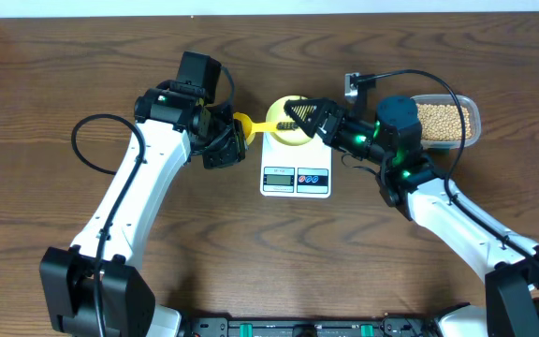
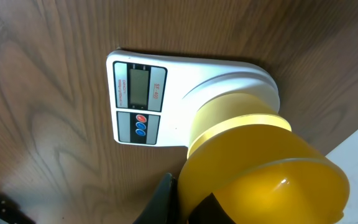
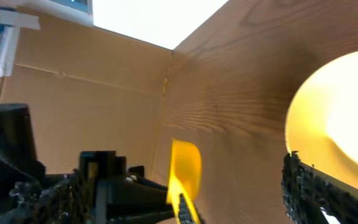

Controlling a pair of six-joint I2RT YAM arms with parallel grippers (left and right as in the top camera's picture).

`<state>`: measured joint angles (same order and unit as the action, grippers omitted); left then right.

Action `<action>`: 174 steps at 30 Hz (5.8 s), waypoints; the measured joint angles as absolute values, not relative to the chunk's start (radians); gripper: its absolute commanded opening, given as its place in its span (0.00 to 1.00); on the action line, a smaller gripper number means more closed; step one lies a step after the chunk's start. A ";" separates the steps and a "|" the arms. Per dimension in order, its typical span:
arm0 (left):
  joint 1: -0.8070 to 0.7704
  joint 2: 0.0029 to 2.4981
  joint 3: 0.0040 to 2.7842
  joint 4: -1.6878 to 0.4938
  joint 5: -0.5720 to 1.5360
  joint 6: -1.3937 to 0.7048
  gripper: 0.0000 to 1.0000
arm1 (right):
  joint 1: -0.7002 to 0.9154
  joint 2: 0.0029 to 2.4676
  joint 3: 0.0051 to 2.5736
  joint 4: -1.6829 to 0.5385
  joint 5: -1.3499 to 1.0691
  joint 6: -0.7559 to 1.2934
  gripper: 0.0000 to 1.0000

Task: Scoop item into bowl and weigh 50g on scale
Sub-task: 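Close the right gripper on the scoop handle, then open the left gripper and carry the scoop right toward the soybean tub, then move the left gripper down over the scale's buttons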

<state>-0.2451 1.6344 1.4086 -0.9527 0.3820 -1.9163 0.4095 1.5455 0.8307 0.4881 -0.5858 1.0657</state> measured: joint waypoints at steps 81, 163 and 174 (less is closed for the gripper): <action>-0.286 1.634 1.409 -0.957 0.388 -1.963 0.88 | 0.548 1.546 0.831 0.456 -0.344 1.109 0.01; -0.453 1.604 1.407 -1.034 0.133 -0.139 0.91 | 0.137 1.032 0.837 -0.347 -0.158 0.514 0.01; -0.540 1.605 1.343 -0.968 -0.011 -0.289 0.91 | 0.137 1.032 0.837 -0.347 -0.156 0.515 0.01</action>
<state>-0.5400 1.6051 1.3434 -0.9676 -0.0113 -0.2886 0.1368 1.0321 0.8368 -0.3473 -0.1558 0.5152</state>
